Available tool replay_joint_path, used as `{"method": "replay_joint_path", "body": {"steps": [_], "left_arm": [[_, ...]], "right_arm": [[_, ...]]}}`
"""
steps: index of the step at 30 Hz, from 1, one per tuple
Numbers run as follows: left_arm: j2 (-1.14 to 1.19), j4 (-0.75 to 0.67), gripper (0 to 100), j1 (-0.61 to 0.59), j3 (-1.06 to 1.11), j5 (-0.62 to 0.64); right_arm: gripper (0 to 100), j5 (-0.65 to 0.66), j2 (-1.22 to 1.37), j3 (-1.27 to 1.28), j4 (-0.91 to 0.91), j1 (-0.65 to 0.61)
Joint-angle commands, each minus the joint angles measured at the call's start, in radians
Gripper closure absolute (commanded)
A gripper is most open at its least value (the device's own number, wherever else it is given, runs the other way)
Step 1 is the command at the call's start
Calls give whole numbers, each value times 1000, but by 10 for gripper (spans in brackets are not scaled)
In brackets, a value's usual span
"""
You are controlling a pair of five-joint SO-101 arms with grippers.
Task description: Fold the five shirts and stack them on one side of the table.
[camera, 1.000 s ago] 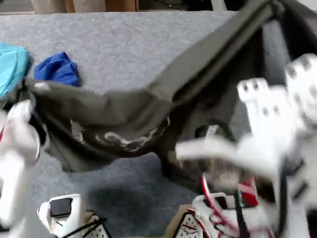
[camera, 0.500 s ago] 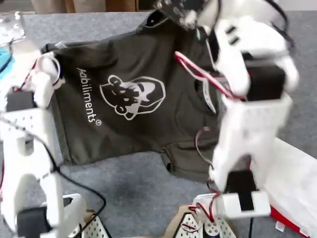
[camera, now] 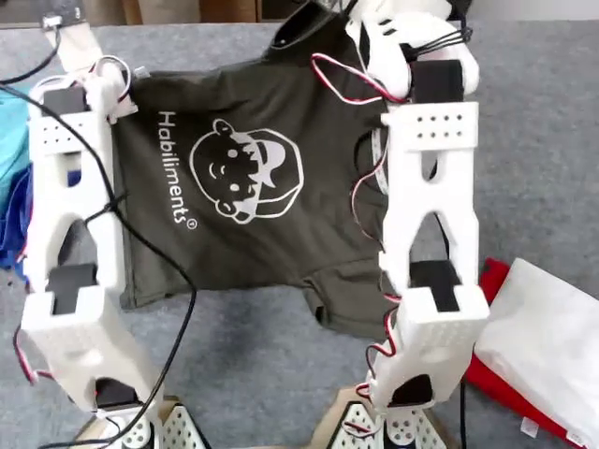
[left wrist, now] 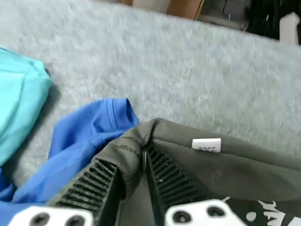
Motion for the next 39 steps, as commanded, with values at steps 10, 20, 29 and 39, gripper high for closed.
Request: {"method": "replay_joint_path", "body": {"steps": [10,20,29,39], "left_arm": [[122,443,981,26,-428,-78],[93,795,981,61,-511,-98],[-348,628,981,114,209,-98],[-588,242,981,69,776,-97]], "right_arm": [[995,-51,-48,-125,367,27],[995,-52,-127,-130,680,48],[995,-160,-186,-87,861,48],[994,-213,-306,163,850,51]]}}
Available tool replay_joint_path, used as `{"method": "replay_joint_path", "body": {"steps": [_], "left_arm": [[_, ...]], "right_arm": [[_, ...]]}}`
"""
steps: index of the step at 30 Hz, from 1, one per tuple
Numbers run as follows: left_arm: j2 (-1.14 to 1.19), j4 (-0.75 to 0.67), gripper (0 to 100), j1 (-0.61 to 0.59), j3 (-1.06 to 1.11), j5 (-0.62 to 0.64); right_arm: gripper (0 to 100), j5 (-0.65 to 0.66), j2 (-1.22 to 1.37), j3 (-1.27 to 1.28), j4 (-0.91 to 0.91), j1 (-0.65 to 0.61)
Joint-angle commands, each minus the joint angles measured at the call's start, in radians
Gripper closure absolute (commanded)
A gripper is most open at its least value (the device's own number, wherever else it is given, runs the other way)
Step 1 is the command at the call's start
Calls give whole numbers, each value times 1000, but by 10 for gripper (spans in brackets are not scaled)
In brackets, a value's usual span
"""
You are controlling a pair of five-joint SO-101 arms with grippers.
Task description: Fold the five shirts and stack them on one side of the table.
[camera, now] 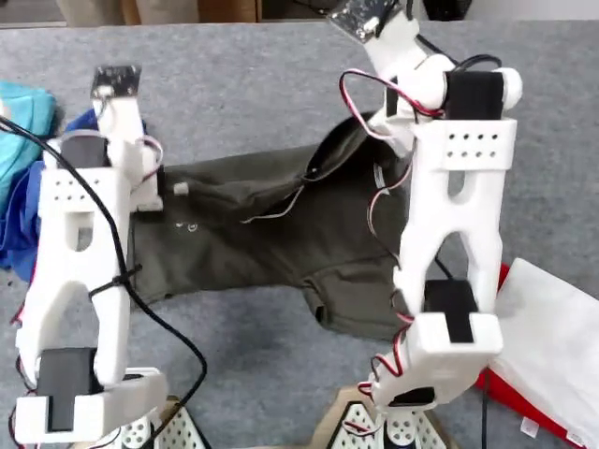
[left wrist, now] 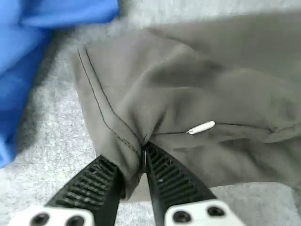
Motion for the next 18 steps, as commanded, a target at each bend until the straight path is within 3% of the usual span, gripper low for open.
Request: {"method": "replay_joint_path", "body": {"steps": [1,6,11,18], "left_arm": [[-21,-117,981,-34,94,-3],[77,-184,981,-83,83,-9],[180,-180,981,-84,74,-15],[188,-183,981,-98,130,-83]], "right_arm": [[994,-12,-145,147,-18,2],[994,-11,-374,581,-193,19],[994,-6,-615,1024,-439,116],[994,31,-808,1371,-471,162]]}}
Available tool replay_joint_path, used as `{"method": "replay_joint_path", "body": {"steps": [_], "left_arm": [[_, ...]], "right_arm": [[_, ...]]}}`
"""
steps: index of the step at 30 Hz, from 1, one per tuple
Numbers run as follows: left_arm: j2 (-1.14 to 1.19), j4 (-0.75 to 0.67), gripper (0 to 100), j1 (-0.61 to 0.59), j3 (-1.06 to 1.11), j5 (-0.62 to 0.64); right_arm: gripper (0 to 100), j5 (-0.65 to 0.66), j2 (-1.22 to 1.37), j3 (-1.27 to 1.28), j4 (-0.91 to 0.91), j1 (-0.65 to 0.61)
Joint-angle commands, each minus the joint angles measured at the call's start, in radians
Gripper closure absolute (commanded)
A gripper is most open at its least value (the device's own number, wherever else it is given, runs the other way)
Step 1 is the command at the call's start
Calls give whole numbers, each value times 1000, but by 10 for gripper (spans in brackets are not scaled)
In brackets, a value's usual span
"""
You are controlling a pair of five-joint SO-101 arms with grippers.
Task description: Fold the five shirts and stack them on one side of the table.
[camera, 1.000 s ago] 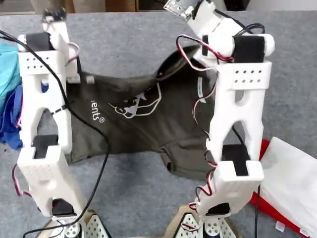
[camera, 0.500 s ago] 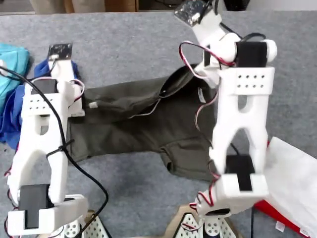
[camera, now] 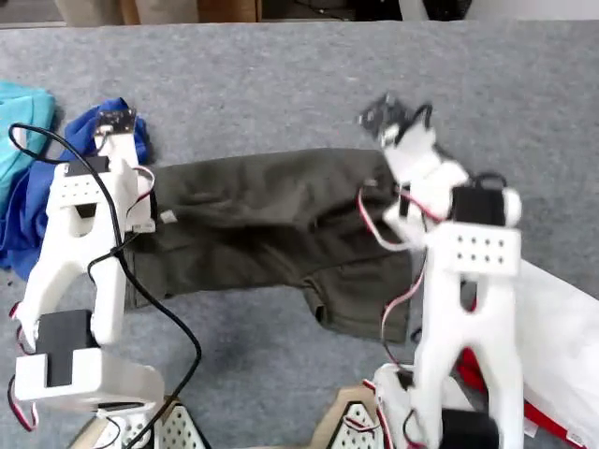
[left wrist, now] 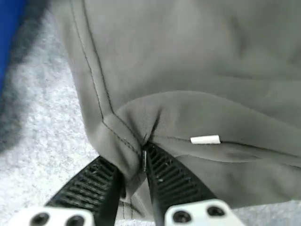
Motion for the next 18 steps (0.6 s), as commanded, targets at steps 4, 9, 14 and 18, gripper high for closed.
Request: {"method": "replay_joint_path", "body": {"steps": [4,9,14,18], "left_arm": [[-7,-11,981,-31,8,-17],[-7,-11,981,-3,72,-18],[-7,-75,981,11,184,-52],[-7,-75,981,-9,198,-55]], "right_arm": [[994,43,-208,257,-31,28],[994,75,-335,435,-28,28],[994,92,-443,545,-26,41],[994,155,-490,585,-26,107]]}}
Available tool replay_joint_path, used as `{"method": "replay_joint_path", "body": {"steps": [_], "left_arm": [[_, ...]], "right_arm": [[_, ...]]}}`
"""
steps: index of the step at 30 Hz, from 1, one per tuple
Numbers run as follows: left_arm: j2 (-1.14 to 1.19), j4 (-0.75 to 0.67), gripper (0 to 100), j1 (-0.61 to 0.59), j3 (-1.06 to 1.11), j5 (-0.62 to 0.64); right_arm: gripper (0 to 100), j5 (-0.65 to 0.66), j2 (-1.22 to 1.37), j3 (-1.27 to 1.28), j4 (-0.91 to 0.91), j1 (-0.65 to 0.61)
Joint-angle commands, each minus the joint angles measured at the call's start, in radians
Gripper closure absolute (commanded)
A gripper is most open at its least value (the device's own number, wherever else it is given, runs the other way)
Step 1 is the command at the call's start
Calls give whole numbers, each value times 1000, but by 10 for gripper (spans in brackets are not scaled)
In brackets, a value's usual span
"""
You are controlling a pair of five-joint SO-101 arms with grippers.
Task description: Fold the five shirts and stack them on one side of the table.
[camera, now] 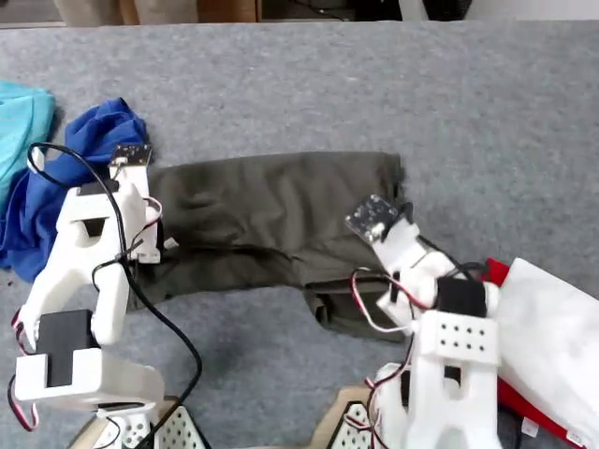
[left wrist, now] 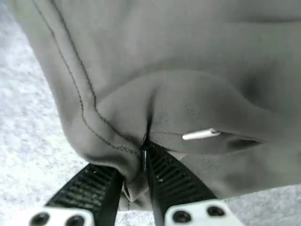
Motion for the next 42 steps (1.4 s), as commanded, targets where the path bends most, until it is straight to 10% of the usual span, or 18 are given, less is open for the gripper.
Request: {"method": "replay_joint_path", "body": {"steps": [1,26,35,42], "left_arm": [[-7,-6,981,-21,3,-15],[-7,61,981,-41,-12,-55],[-7,152,812,-55,-83,-52],[-7,350,760,-91,-250,-58]], "right_arm": [[994,57,-42,18,-9,74],[991,221,-50,64,26,219],[631,275,-50,58,20,197],[694,272,-50,-30,18,197]]}}
